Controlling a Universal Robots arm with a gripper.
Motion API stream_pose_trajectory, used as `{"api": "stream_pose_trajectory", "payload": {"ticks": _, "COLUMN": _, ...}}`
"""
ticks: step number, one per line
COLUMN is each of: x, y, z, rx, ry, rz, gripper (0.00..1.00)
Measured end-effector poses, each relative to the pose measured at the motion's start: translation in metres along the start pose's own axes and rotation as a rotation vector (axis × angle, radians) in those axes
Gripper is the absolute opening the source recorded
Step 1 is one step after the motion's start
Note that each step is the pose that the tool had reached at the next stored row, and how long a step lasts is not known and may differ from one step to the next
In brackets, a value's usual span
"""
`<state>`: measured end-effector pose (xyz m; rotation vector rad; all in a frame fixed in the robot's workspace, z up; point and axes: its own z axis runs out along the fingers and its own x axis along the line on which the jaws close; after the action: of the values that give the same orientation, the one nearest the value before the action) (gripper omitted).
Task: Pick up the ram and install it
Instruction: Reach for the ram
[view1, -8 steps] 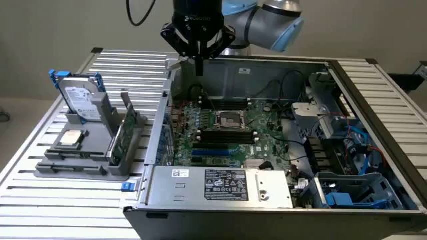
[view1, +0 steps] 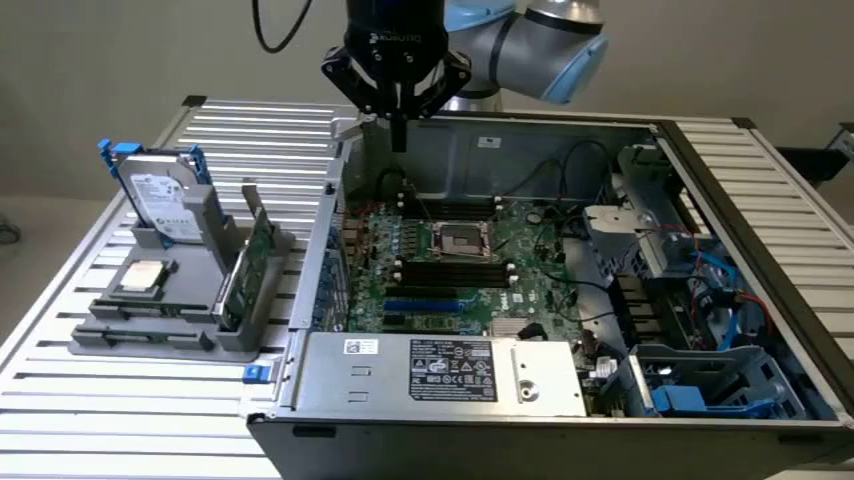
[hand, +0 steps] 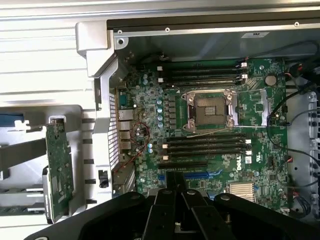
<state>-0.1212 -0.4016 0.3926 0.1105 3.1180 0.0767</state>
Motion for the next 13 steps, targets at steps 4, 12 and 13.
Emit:
{"api": "stream_pose_trajectory", "payload": {"ticks": 4, "x": 0.010, "y": -0.0010, "z": 0.0000, "rx": 0.0000, "ry": 0.0020, "rz": 0.000, "gripper": 0.11}}
{"api": "stream_pose_trajectory", "payload": {"ticks": 12, "x": 0.046, "y": -0.0038, "z": 0.0021, "rx": 0.0001, "ry": 0.0031, "rz": 0.000, "gripper": 0.11}}
{"api": "stream_pose_trajectory", "payload": {"ticks": 13, "x": 0.051, "y": -0.0042, "z": 0.0025, "rx": 0.0001, "ry": 0.0031, "rz": 0.000, "gripper": 0.11}}
